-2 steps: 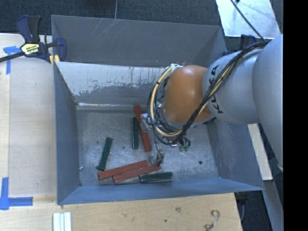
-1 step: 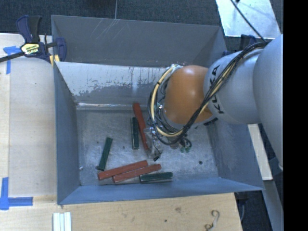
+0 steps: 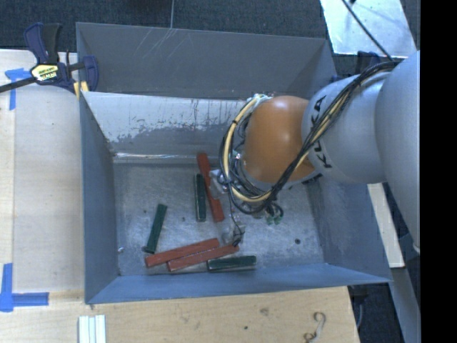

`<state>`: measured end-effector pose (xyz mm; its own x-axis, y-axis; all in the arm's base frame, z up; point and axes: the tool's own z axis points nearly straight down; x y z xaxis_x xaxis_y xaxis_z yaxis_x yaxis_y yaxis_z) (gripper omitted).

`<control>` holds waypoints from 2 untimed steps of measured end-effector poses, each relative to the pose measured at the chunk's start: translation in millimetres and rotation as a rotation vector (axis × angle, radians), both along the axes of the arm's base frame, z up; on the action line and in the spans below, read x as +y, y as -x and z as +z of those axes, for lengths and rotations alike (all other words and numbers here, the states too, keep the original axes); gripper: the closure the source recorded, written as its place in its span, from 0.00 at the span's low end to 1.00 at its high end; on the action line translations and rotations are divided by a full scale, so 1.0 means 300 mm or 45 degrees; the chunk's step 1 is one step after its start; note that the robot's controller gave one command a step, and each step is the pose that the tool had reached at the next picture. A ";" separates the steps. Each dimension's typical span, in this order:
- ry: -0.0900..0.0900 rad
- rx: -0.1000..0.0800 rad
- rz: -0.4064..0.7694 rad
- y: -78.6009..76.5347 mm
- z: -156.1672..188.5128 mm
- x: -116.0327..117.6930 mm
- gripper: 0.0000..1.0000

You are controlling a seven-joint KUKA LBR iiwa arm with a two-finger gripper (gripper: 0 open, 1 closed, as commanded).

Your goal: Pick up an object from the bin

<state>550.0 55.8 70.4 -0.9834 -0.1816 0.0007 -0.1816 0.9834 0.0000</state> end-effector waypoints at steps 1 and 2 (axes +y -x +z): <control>0.000 -0.008 0.328 -0.081 0.004 -0.037 0.00; 0.000 -0.010 0.656 -0.110 0.002 -0.018 0.00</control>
Offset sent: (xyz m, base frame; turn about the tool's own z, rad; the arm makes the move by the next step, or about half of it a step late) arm 0.0229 -0.0108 0.0003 -0.2582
